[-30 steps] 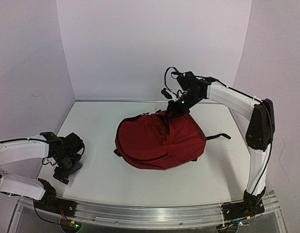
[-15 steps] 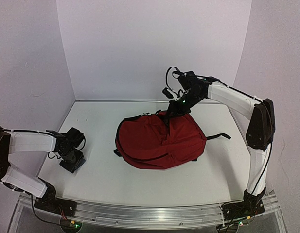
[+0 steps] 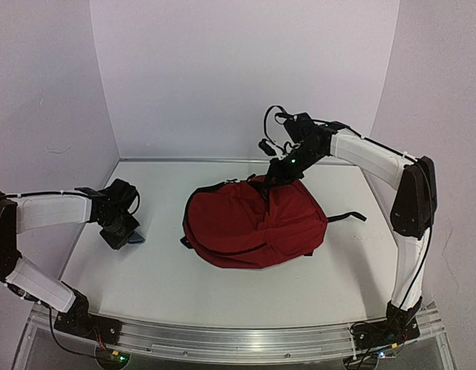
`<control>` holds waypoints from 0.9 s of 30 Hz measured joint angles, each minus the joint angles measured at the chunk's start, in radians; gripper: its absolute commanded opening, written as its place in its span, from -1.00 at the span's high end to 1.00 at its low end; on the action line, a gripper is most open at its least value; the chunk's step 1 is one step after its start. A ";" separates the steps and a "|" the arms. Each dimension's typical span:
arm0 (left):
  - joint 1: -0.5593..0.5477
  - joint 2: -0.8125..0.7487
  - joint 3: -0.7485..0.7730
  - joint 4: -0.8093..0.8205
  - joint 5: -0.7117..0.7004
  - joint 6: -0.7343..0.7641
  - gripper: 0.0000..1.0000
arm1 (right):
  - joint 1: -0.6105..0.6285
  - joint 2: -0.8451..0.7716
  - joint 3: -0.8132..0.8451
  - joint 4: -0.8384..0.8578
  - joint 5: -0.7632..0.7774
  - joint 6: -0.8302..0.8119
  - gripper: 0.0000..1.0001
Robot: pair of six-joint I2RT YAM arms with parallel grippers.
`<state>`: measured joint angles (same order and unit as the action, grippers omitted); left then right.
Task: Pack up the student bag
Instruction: Pick up the personal item from the center of the board, then place the personal item in the student bag.
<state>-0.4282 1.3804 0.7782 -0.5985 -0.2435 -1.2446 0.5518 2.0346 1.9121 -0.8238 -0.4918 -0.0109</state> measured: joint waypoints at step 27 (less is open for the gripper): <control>-0.216 0.423 0.481 0.715 0.932 0.307 1.00 | -0.041 0.000 0.042 -0.019 -0.070 0.053 1.00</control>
<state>-0.6443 1.8037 1.2592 0.1163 0.6888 -0.9377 0.5106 2.0346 1.9545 -0.8433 -0.5616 0.0422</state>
